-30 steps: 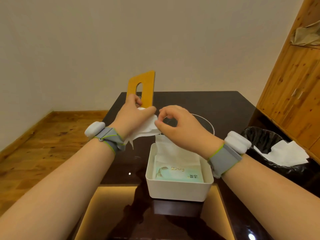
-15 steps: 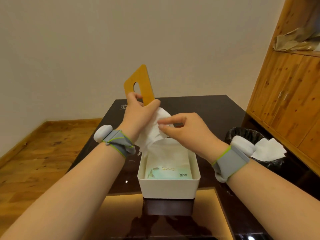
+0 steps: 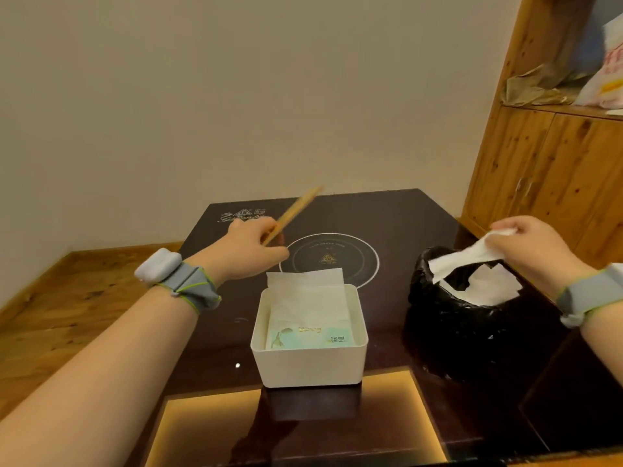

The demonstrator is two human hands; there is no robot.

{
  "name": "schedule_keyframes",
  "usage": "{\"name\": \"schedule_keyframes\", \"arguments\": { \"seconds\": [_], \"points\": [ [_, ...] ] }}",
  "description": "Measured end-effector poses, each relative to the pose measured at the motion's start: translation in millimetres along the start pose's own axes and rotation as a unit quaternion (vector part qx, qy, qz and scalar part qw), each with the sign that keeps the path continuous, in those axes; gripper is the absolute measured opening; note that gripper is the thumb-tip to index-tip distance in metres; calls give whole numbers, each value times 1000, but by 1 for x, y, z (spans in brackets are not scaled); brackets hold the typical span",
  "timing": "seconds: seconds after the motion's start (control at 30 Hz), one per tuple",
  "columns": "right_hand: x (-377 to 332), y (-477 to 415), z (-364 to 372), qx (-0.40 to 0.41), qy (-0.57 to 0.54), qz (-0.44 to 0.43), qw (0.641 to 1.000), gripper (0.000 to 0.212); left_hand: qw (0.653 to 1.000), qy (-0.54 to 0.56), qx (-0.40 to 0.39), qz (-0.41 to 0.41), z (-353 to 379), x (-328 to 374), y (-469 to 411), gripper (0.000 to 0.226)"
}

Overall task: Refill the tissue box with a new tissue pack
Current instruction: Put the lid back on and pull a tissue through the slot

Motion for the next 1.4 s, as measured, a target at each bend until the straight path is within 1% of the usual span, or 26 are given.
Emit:
{"name": "schedule_keyframes", "arguments": {
  "seconds": [0.03,0.07,0.13,0.17,0.23,0.3,0.33,0.4,0.5,0.57,0.6,0.63,0.67,0.7,0.73,0.8,0.83,0.87,0.93,0.97,1.03,1.1,1.13,1.2,1.33,1.4],
  "points": [
    [10,-1,0,-1,30,1,1000,24,999,-30,-4,8,3,1,1,14],
    [16,-1,2,-7,63,-3,998,19,997,-68,-2,22,6,2,2,15],
    [23,0,14,-39,158,-4,987,14,988,-138,18,66,10,5,4,25],
    [24,2,21,-59,226,2,972,16,982,-165,29,89,11,6,5,29],
    [20,10,31,-83,378,3,922,23,969,-206,41,128,15,7,6,30],
    [10,13,35,-55,488,-16,871,25,960,-235,38,151,20,2,8,33],
    [2,16,34,-27,513,-27,858,24,956,-244,31,159,23,0,8,37],
    [-17,21,33,17,526,-39,849,28,952,-256,14,166,30,-7,9,42],
    [-50,31,38,12,517,-47,855,34,950,-266,-10,160,38,-15,7,47],
    [-75,40,48,5,489,-96,867,37,947,-273,-26,166,42,-18,7,58],
    [-87,46,55,-3,458,-129,879,40,944,-279,-33,175,45,-17,8,67],
    [-99,53,63,-26,406,-152,901,44,940,-284,-37,186,48,-16,8,75],
    [-108,59,72,-68,333,-158,927,46,937,-287,-37,195,50,-14,9,80],
    [-116,66,85,-126,249,-148,949,44,936,-286,-35,203,52,-12,9,82],
    [-122,74,100,-187,161,-132,960,41,936,-282,-32,209,54,-10,9,83],
    [-129,83,126,-270,21,-87,959,58,934,-280,-30,221,57,-4,10,81],
    [-129,85,136,-285,-40,-59,956,54,932,-285,-32,224,59,-3,11,80],
    [-128,87,144,-287,-105,-34,952,39,929,-291,-36,225,60,-2,11,79],
    [-126,89,156,-294,-215,12,931,16,928,-298,-51,217,62,-3,12,78],
    [-124,89,161,-300,-256,29,919,13,932,-292,-59,207,61,-4,11,78],
    [-119,88,167,-305,-302,42,902,23,955,-234,-63,168,54,-4,7,75],
    [-114,87,170,-300,-320,54,897,23,977,-165,-39,130,46,-2,-1,61],
    [-112,87,170,-298,-325,63,895,22,977,-173,-20,125,44,0,-6,51],
    [-109,85,170,-294,-327,77,895,20,961,-244,-10,133,45,7,-13,38],
    [-106,85,172,-303,-295,66,904,14,930,-321,-79,160,57,17,-22,32],
    [-105,87,174,-311,-277,61,907,13,909,-360,-87,190,59,22,-25,29]
  ]
}}
Point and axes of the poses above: each hand's wrist, its own y-axis away from the middle knuckle, its own z-axis out of the palm, x = y × z, the point moved 6 cm from there along -y, towards the middle knuckle, and after that the axes turned 11 degrees about y, right-handed, at the moved point
